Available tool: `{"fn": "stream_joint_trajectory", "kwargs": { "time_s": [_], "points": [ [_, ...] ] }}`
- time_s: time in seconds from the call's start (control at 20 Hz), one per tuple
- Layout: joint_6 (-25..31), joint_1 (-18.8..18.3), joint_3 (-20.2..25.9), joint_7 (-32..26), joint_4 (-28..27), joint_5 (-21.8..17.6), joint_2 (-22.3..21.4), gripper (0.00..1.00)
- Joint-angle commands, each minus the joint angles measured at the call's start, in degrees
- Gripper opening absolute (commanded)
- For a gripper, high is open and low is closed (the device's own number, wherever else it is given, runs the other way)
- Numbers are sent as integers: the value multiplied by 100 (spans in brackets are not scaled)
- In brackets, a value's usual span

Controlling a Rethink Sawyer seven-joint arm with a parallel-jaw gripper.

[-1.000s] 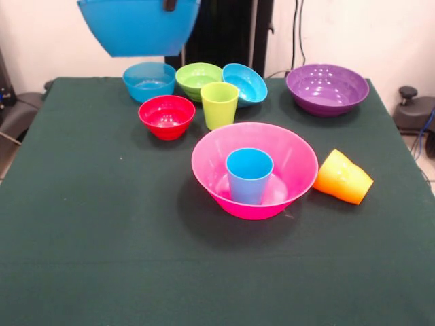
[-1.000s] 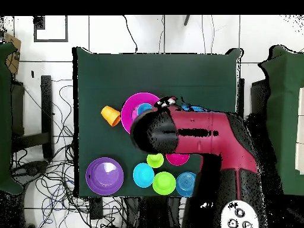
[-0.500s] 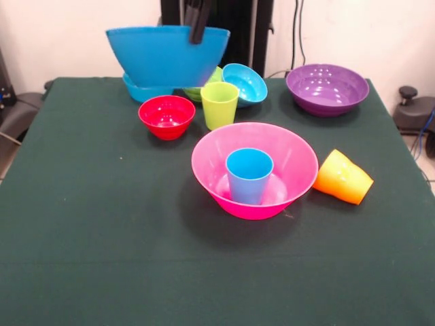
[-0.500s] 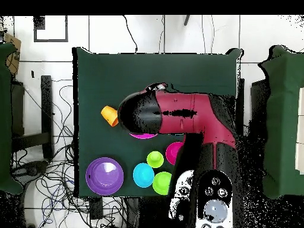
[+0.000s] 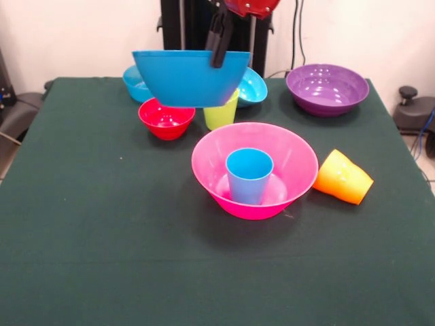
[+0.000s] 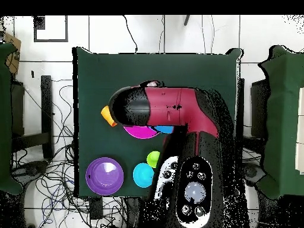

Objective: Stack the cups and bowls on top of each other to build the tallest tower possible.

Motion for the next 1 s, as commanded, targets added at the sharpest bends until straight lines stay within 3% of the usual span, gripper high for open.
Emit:
{"fn": "stream_joint_trajectory", "kwargs": {
  "time_s": [0.05, 0.45, 1.0],
  "points": [
    [918, 290, -193, 1216, -392, 313, 243, 0],
    [997, 807, -625, 1456, -552, 698, 425, 0],
    [522, 904, -1057, 1177, -736, 985, 854, 0]
  ]
}}
